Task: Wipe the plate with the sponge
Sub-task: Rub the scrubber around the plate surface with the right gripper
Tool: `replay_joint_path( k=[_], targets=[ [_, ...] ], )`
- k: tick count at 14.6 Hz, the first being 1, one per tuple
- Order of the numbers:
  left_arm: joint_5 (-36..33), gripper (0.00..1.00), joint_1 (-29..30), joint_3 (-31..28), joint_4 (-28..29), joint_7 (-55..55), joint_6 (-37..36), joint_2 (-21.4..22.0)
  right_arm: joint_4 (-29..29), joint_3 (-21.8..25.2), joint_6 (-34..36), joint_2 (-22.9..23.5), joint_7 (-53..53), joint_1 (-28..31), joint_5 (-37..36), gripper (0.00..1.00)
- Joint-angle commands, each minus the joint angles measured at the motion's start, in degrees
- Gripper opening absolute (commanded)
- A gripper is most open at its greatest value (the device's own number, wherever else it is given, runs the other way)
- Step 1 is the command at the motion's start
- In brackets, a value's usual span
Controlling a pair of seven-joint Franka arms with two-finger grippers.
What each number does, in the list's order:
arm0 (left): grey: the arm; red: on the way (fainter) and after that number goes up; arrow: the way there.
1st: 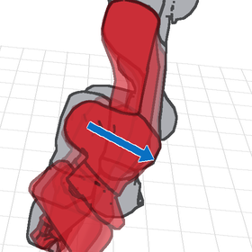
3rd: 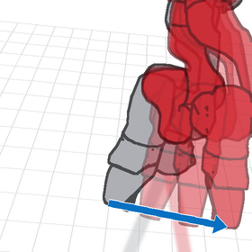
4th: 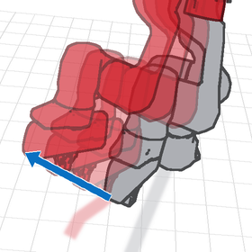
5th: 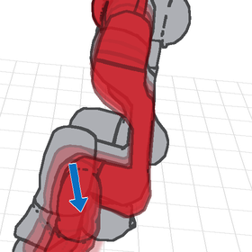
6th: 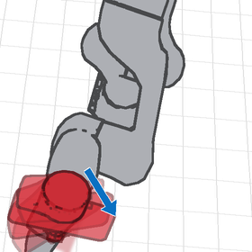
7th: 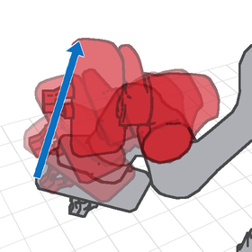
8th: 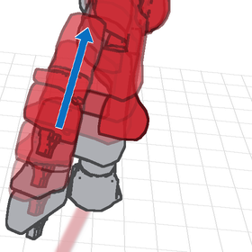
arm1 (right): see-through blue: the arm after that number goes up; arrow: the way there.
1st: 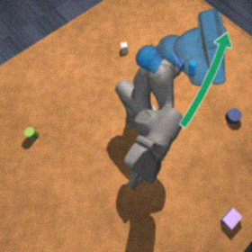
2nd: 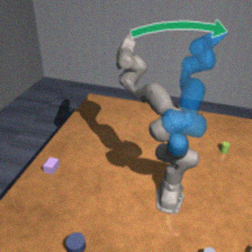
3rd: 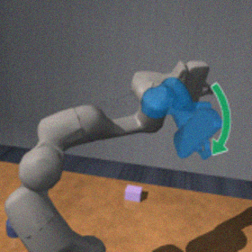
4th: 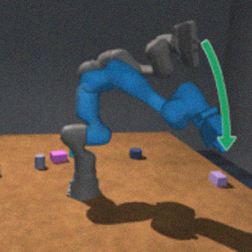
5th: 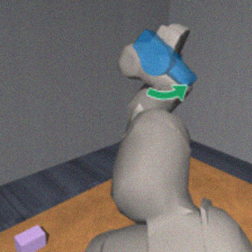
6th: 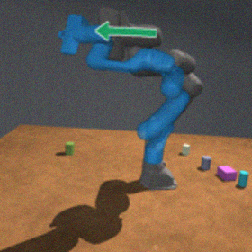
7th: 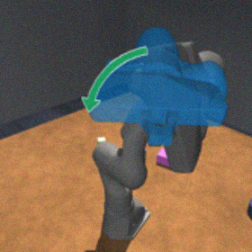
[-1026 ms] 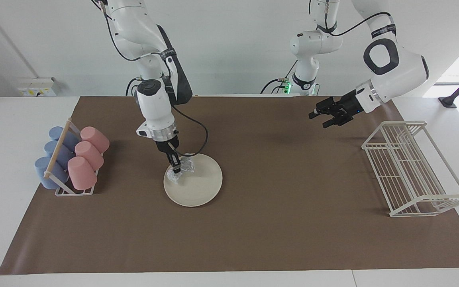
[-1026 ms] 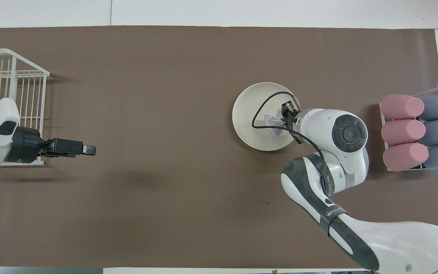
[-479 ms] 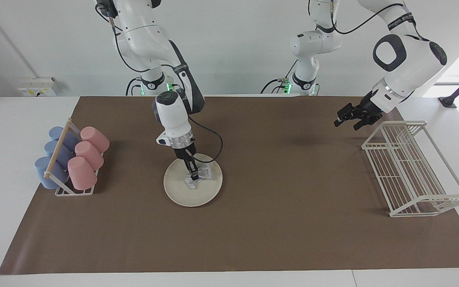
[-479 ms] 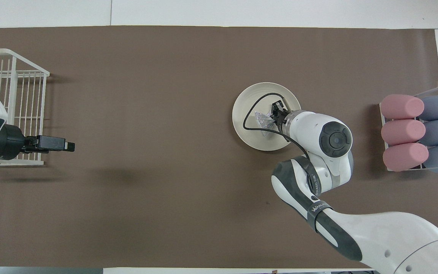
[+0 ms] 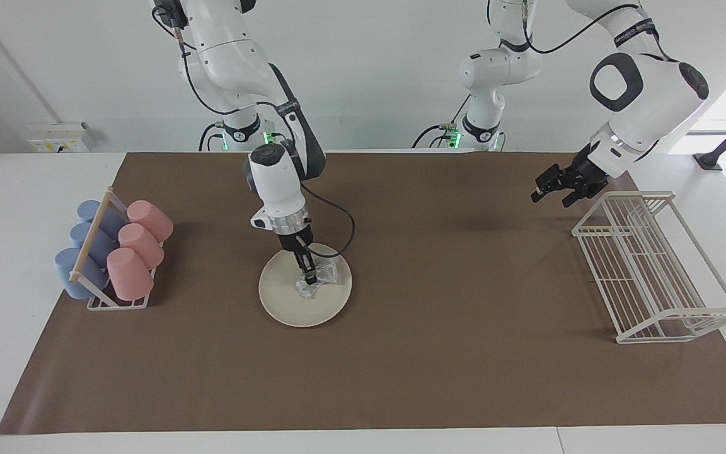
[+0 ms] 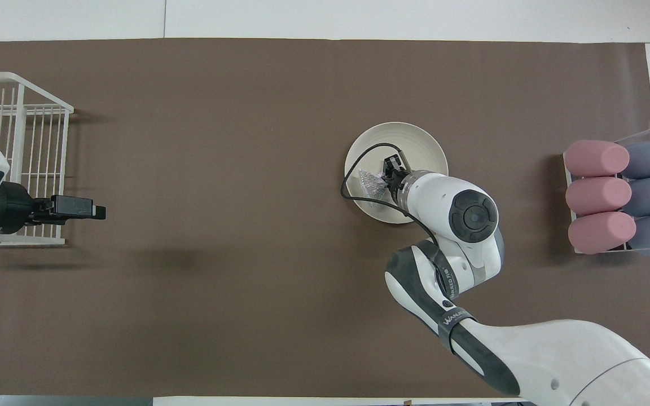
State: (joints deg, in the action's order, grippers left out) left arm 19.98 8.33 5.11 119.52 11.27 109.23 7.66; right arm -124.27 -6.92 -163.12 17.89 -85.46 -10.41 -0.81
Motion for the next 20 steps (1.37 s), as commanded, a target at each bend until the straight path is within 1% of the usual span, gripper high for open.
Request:
replay_joint_path(
  k=[1,2,5,9,14,17,20],
  targets=[
    [-1.34,1.0,-0.42,0.34,-0.52,-2.21,0.28,0.42,0.34,-0.46,-0.88,2.77,4.77,4.6,-0.24,0.0],
    [-1.34,1.0,-0.42,0.42,-0.61,-2.48,0.54,0.42,0.43,-0.46,-0.88,2.94,4.95,4.96,-0.24,0.0],
    [-1.34,1.0,-0.51,0.6,-0.61,-2.48,0.63,0.42,0.61,-0.64,-0.88,2.94,2.25,3.39,-0.24,0.0],
    [-1.34,1.0,-0.42,0.6,-0.78,-2.48,0.72,0.33,1.92,-0.64,-0.97,3.12,-4.08,-1.53,-0.24,0.0],
    [-1.34,1.0,-0.51,0.69,-0.87,-2.48,0.98,0.33,3.59,-0.64,-0.97,3.82,-8.66,-4.35,-0.15,0.0],
    [-1.34,1.0,-1.65,0.69,-0.87,-2.57,1.16,0.25,3.68,-0.38,-0.8,3.82,-7.01,-3.13,-0.24,0.0],
    [-1.34,1.0,-1.74,0.78,-0.7,-2.57,2.39,0.25,2.98,-0.2,-0.01,3.65,-0.34,0.39,-0.33,0.0]
  ],
)
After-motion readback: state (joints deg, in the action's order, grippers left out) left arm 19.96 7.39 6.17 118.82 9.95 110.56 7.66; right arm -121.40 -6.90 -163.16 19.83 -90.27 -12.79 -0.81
